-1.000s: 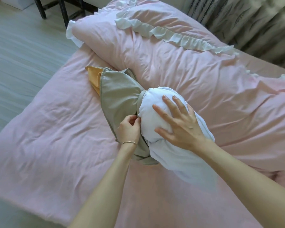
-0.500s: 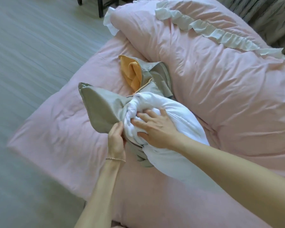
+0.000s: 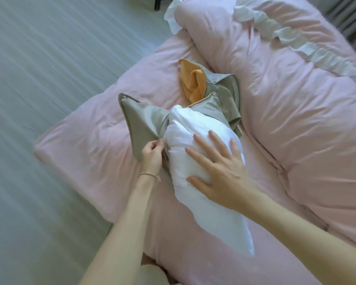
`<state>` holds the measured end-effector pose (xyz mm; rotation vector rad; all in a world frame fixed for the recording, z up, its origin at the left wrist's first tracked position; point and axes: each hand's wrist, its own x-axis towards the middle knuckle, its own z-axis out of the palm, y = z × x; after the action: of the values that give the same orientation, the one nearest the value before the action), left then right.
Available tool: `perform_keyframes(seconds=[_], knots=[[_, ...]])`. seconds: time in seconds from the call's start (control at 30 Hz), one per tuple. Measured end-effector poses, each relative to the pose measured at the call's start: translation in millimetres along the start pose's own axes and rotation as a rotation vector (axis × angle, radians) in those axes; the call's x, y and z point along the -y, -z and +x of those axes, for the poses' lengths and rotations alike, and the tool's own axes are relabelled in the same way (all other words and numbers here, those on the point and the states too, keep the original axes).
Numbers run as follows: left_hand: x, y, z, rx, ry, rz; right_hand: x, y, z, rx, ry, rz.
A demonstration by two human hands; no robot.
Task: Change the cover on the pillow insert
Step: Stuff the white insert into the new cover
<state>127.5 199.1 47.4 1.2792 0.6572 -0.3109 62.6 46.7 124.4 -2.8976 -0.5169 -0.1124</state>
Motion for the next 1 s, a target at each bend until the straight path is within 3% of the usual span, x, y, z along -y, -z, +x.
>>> perform_keyframes(seconds=[0.13,0.37,0.57,0.67,0.77,0.87,0.93,1.0], knots=[[-15,-16,-8,0.218,-0.021,-0.008,0,2,-43,-0.031,-0.344,0.127],[-29,-63,-50,0.548,0.026,-0.003,-28,38,-66,-0.290,-0.601,0.404],[-60,-147,-116,0.822,0.042,0.125,-62,135,-100,-0.495,-0.799,0.309],[-59,-179,-139,0.935,0.102,0.192,-72,166,-124,-0.442,-0.882,0.221],[-24,-199,-144,0.949,0.176,0.203,-93,156,-147,-0.208,-1.012,0.115],[34,-197,-149,0.826,0.206,0.255,-107,111,-182,-0.012,-1.115,0.078],[71,-185,-150,0.663,0.122,0.281,-104,80,-202,-0.015,-1.155,0.060],[95,-175,-149,0.520,-0.039,0.339,-104,64,-208,-0.162,-1.117,0.003]])
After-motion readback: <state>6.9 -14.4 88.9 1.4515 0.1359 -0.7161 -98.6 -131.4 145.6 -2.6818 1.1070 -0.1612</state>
